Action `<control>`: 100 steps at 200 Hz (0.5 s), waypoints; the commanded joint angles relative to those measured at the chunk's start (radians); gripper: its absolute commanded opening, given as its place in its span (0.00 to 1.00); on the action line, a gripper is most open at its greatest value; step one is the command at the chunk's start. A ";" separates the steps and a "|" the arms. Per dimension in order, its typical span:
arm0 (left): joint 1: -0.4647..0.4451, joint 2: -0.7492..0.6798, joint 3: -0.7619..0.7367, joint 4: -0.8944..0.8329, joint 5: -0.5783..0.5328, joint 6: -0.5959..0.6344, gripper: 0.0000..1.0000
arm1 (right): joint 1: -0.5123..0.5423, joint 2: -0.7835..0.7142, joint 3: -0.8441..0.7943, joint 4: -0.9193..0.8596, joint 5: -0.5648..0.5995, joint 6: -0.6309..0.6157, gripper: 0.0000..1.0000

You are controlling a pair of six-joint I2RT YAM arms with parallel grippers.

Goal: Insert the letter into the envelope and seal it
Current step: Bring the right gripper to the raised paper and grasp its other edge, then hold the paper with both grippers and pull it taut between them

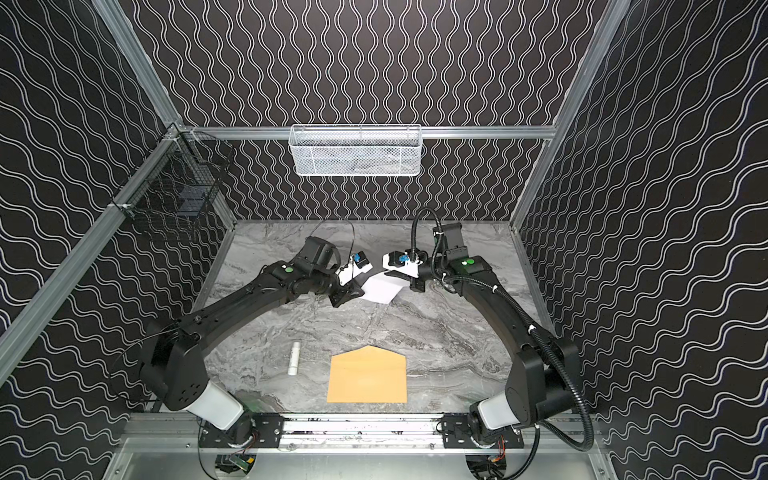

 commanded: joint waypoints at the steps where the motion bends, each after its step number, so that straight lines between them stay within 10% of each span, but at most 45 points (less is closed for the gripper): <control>1: 0.002 0.017 0.032 0.055 0.008 0.021 0.28 | 0.000 0.000 0.006 -0.007 -0.028 -0.007 0.00; 100: 0.003 0.052 0.068 0.053 0.054 0.022 0.06 | -0.001 0.001 0.004 0.009 -0.026 0.008 0.00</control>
